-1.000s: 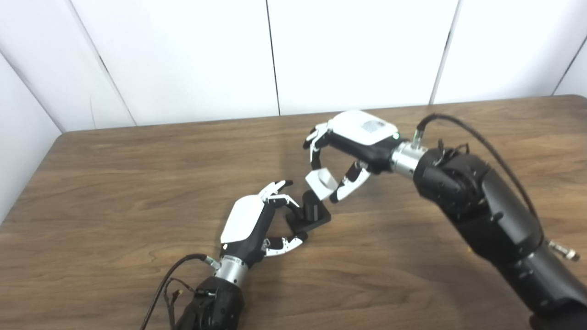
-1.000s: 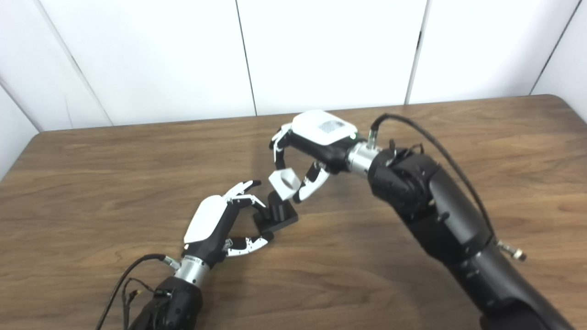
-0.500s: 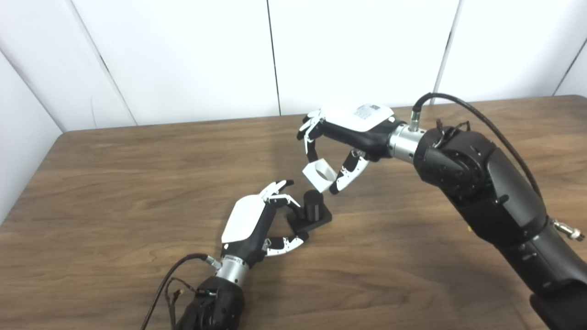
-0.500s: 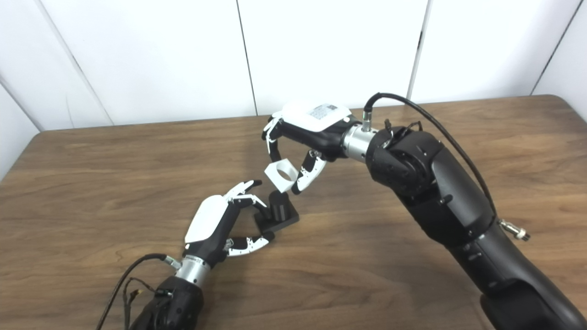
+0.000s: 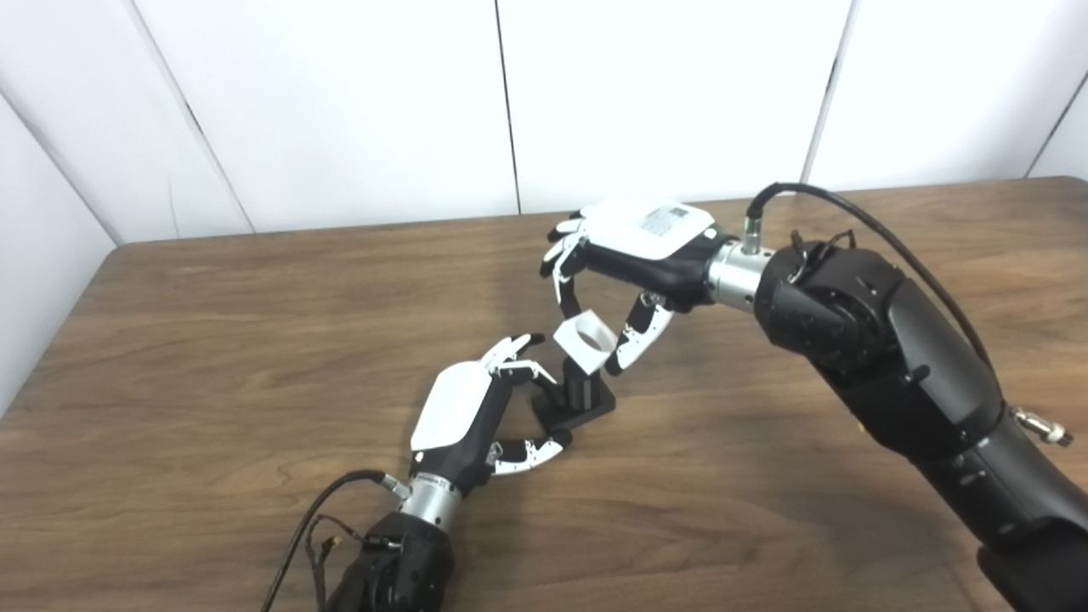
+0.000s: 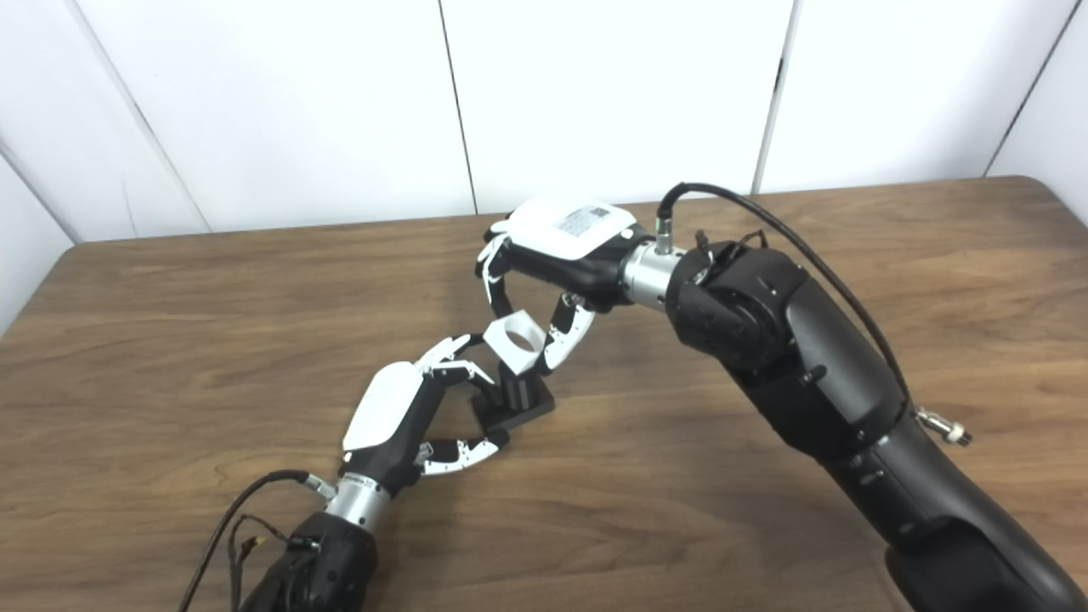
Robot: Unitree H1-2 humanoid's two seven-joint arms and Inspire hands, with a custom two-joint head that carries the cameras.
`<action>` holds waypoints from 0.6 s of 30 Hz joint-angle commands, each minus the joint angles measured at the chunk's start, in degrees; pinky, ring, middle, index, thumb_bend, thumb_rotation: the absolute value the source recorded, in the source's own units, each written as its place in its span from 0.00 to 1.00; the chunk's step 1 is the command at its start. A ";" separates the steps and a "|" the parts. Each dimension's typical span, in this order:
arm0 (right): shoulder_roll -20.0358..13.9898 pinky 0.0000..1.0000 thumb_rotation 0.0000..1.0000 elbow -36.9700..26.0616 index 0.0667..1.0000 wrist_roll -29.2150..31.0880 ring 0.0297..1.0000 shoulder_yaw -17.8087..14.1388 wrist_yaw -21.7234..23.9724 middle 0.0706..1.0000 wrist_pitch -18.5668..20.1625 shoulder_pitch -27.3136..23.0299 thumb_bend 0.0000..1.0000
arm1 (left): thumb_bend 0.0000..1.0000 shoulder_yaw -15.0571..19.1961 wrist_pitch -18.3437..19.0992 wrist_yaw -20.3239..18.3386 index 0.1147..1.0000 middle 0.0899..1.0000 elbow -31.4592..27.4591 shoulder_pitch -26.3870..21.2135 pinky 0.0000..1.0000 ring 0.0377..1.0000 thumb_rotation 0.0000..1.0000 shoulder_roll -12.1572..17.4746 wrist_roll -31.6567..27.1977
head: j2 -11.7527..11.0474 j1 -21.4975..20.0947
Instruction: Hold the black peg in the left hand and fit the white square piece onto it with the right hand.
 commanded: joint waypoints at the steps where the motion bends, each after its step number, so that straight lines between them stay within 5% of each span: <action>1: 0.07 0.97 0.14 -0.47 0.44 -0.23 0.92 -0.51 0.04 0.79 -1.27 -3.88 0.52 | 0.52 -0.11 0.12 -0.07 0.42 0.91 0.34 -1.21 0.87 0.93 0.07 0.03 0.62 | 0.09 0.04; 18: 0.28 0.95 0.14 1.22 0.44 -1.32 0.91 0.97 0.38 0.78 -3.28 -3.82 0.52 | 0.52 -0.25 0.18 0.06 0.42 0.90 -0.31 -0.71 0.86 0.93 0.07 -0.19 0.80 | 0.35 0.25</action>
